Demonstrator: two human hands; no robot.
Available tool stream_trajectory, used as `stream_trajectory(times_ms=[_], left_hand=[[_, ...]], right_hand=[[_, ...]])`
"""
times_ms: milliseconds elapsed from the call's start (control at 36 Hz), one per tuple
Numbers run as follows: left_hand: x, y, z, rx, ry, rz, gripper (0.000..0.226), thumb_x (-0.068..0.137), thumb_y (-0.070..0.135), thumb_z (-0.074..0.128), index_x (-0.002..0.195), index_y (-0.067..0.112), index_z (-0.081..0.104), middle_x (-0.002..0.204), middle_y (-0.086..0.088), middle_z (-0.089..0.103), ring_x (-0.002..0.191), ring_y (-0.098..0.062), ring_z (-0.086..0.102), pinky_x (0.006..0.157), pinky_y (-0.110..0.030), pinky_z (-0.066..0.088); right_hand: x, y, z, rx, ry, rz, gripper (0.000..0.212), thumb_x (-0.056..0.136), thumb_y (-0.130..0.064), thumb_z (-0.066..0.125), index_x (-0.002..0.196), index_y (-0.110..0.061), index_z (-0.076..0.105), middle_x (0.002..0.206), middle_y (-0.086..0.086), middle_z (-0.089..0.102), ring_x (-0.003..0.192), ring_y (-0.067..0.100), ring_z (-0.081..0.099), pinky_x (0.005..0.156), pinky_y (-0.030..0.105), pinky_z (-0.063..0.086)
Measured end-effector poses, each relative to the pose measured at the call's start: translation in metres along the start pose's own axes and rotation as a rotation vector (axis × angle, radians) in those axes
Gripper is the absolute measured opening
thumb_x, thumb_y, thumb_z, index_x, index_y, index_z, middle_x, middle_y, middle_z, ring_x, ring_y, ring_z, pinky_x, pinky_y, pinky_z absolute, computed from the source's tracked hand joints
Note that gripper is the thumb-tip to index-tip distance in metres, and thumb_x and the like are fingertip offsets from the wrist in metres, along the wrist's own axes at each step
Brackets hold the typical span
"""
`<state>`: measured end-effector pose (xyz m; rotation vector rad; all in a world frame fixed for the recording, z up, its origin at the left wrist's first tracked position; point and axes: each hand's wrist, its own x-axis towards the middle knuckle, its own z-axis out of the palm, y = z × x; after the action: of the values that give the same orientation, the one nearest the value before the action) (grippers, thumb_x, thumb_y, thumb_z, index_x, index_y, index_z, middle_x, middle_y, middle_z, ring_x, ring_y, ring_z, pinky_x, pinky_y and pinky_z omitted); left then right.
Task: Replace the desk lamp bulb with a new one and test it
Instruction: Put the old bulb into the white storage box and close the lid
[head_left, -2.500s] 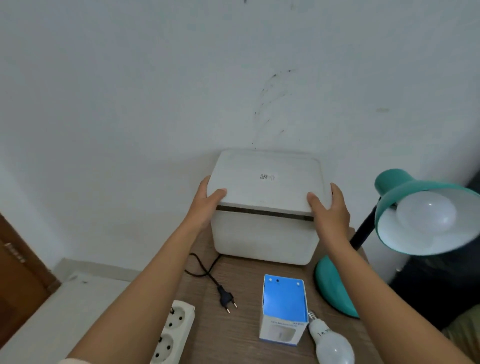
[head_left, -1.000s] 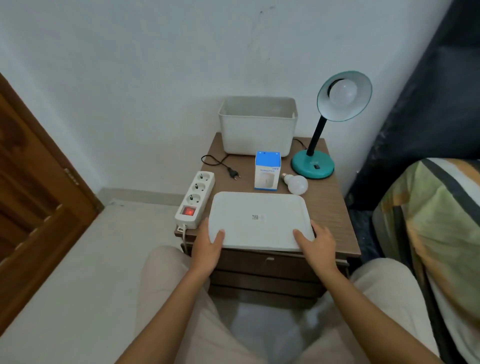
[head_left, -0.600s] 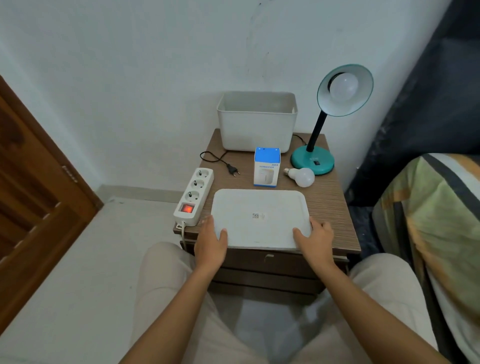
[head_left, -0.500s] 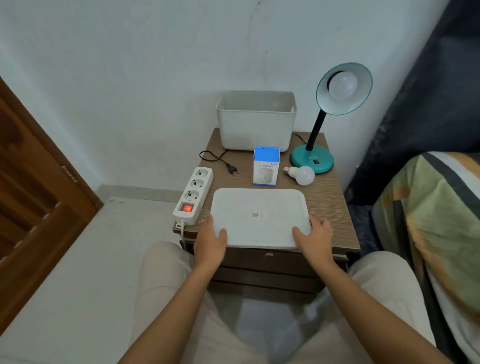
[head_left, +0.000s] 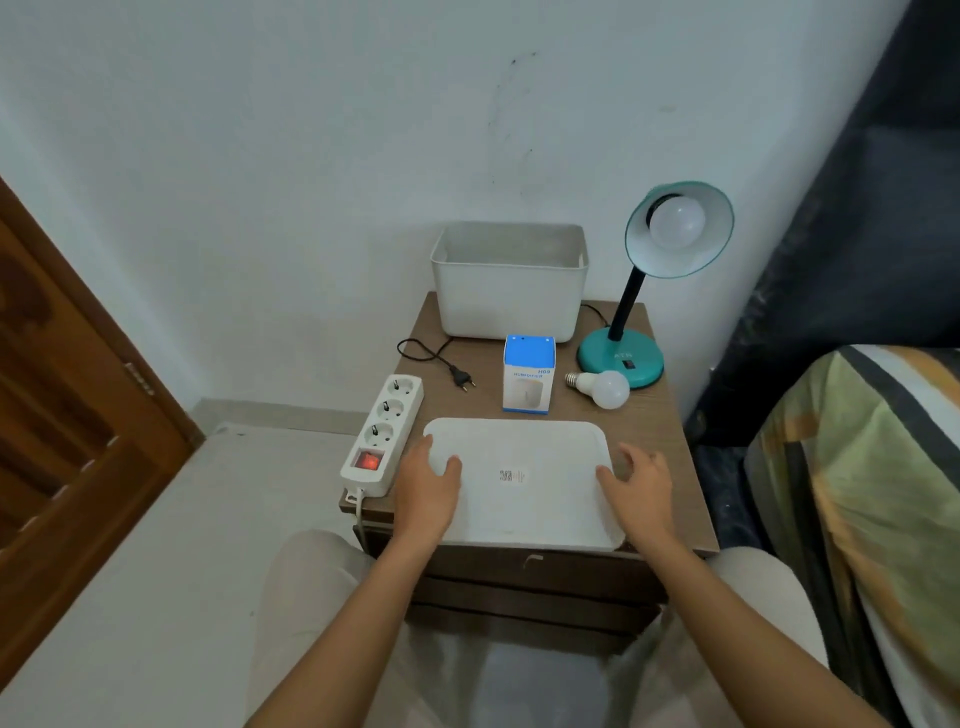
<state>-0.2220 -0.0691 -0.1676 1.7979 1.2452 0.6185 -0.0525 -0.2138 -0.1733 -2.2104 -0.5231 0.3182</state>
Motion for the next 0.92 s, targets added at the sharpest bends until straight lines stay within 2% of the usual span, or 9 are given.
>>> stream_trajectory(times_ms=[83,222,333,389,444,556,639,722,917], left_hand=[[0.038,0.030,-0.005,-0.075,-0.011,0.057,0.057,0.092,0.027,0.056,0.142,0.010,0.036,0.149,-0.007,0.038,0.137,-0.022,0.036,0.110,-0.034,0.030],[0.124,0.085,-0.015,-0.130,0.014,0.133,0.070,0.087,0.032,0.062,0.144,0.010,0.030,0.151,-0.007,0.034,0.138,-0.020,0.033,0.109,-0.029,0.028],[0.193,0.112,-0.015,-0.088,-0.024,0.178,0.087,0.081,0.039,0.068,0.147,0.008,0.020,0.155,-0.011,0.024,0.142,-0.022,0.026,0.114,-0.034,0.025],[0.218,0.120,-0.010,-0.068,-0.030,0.192,0.091,0.080,0.039,0.070,0.147,0.007,0.018,0.154,-0.011,0.022,0.141,-0.023,0.025,0.111,-0.030,0.024],[0.237,0.125,-0.004,-0.055,-0.057,0.178,0.099,0.076,0.044,0.072,0.148,0.007,0.014,0.155,-0.011,0.019,0.143,-0.024,0.022,0.113,-0.033,0.022],[0.266,0.123,0.011,-0.087,-0.096,0.153,0.117,0.058,0.065,0.073,0.145,0.008,0.020,0.149,-0.011,0.031,0.137,-0.027,0.033,0.112,-0.043,0.032],[0.278,0.117,0.019,-0.110,-0.084,0.137,0.111,0.067,0.058,0.073,0.148,0.009,0.015,0.154,-0.011,0.023,0.141,-0.026,0.026,0.115,-0.044,0.027],[0.287,0.109,0.024,-0.135,-0.053,0.140,0.119,0.053,0.072,0.069,0.144,0.013,0.023,0.150,-0.009,0.033,0.137,-0.026,0.034,0.112,-0.047,0.033],[0.290,0.104,0.030,-0.199,-0.012,0.150,0.111,0.061,0.062,0.074,0.147,0.018,0.019,0.150,-0.006,0.035,0.137,-0.022,0.035,0.113,-0.044,0.032]], right_hand=[[0.027,-0.014,-0.004,-0.006,0.021,-0.019,0.052,0.088,-0.018,0.060,0.136,-0.008,0.044,0.146,0.017,0.035,0.136,0.030,0.033,0.109,0.039,0.031],[0.079,-0.039,-0.009,0.011,0.056,-0.146,0.045,0.085,-0.014,0.063,0.128,-0.006,0.051,0.131,0.017,0.049,0.122,0.029,0.044,0.102,0.037,0.037],[0.111,-0.039,-0.004,-0.068,0.034,-0.107,0.063,0.082,-0.020,0.066,0.138,-0.008,0.040,0.139,0.014,0.040,0.129,0.026,0.037,0.106,0.031,0.029],[0.123,-0.031,0.005,-0.046,0.049,-0.109,0.065,0.078,-0.018,0.071,0.136,-0.006,0.042,0.136,0.017,0.042,0.127,0.027,0.039,0.105,0.030,0.029],[0.131,-0.023,0.015,-0.010,0.057,-0.117,0.063,0.074,-0.013,0.074,0.130,-0.003,0.048,0.131,0.019,0.045,0.123,0.030,0.042,0.103,0.029,0.031],[0.139,-0.007,0.028,0.013,0.058,-0.147,0.056,0.071,-0.010,0.076,0.122,-0.003,0.053,0.121,0.016,0.049,0.113,0.029,0.049,0.094,0.025,0.033],[0.138,-0.003,0.033,0.036,0.069,-0.163,0.053,0.074,-0.011,0.073,0.123,-0.007,0.053,0.117,0.005,0.046,0.109,0.021,0.049,0.093,0.025,0.034],[0.138,-0.001,0.034,0.050,0.089,-0.177,0.052,0.075,-0.012,0.072,0.123,-0.010,0.052,0.114,-0.001,0.043,0.108,0.016,0.047,0.093,0.025,0.035],[0.138,-0.020,0.031,0.170,0.235,-0.157,0.054,0.075,-0.015,0.074,0.125,-0.011,0.052,0.124,0.010,0.048,0.110,0.014,0.046,0.095,0.023,0.037]])
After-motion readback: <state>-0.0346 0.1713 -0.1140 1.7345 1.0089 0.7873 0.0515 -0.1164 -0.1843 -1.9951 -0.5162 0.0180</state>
